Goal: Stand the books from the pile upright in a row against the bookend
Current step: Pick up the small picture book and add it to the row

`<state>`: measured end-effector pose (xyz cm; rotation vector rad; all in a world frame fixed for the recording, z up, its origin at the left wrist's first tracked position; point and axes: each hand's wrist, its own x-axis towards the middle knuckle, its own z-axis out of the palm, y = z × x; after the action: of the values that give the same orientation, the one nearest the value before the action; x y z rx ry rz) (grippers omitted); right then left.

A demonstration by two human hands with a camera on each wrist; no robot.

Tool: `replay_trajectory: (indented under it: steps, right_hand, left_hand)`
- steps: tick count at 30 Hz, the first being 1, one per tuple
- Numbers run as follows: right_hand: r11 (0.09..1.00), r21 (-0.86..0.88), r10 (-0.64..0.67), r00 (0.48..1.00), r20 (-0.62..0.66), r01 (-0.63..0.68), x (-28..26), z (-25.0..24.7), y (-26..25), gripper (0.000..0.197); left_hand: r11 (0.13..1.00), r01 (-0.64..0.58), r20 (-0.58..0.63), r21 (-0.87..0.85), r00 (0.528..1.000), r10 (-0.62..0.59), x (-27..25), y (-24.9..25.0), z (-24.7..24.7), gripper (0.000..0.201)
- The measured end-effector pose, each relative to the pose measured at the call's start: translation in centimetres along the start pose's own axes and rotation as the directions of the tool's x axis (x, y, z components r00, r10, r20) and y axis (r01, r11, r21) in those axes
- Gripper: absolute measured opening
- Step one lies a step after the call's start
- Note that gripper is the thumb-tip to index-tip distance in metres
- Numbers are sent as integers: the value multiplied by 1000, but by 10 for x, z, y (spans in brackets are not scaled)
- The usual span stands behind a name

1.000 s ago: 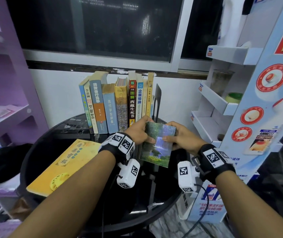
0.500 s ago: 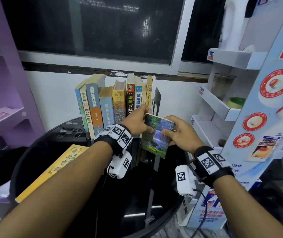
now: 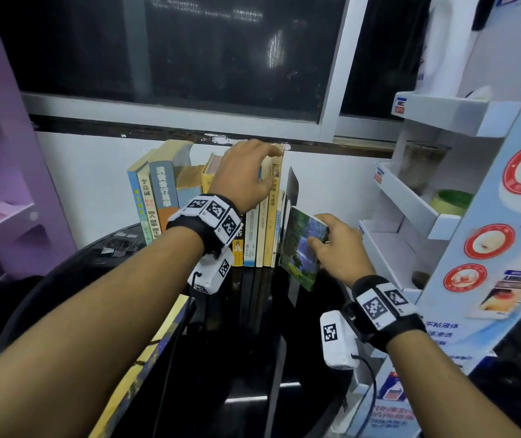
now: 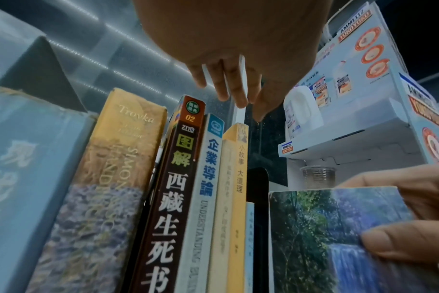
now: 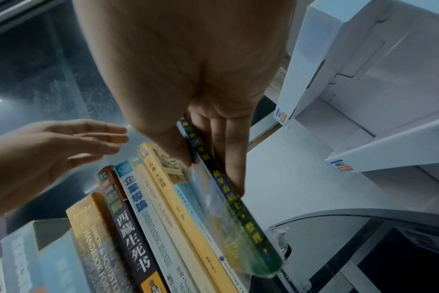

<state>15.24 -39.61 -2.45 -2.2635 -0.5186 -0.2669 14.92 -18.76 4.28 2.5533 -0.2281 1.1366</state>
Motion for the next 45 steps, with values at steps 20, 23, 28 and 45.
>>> replay_trajectory:
  steps: [20, 23, 28, 45]
  right_hand:
    - [1000, -1, 30, 998, 57, -30, 33, 62, -4, 51]
    - [999, 25, 18, 996, 92, -21, 38, 68, -2, 55]
    - [999, 36, 13, 993, 115, -17, 44, 73, 1, 59]
    - [1000, 13, -11, 987, 161, 9, 56, 81, 20, 77]
  left_hand:
    - [977, -44, 185, 209, 983, 5, 9, -23, 13, 59]
    - [972, -88, 229, 217, 973, 37, 14, -27, 11, 60]
    - [974, -101, 245, 204, 968, 49, 18, -27, 9, 60]
    - [969, -57, 229, 239, 973, 0, 16, -26, 10, 56]
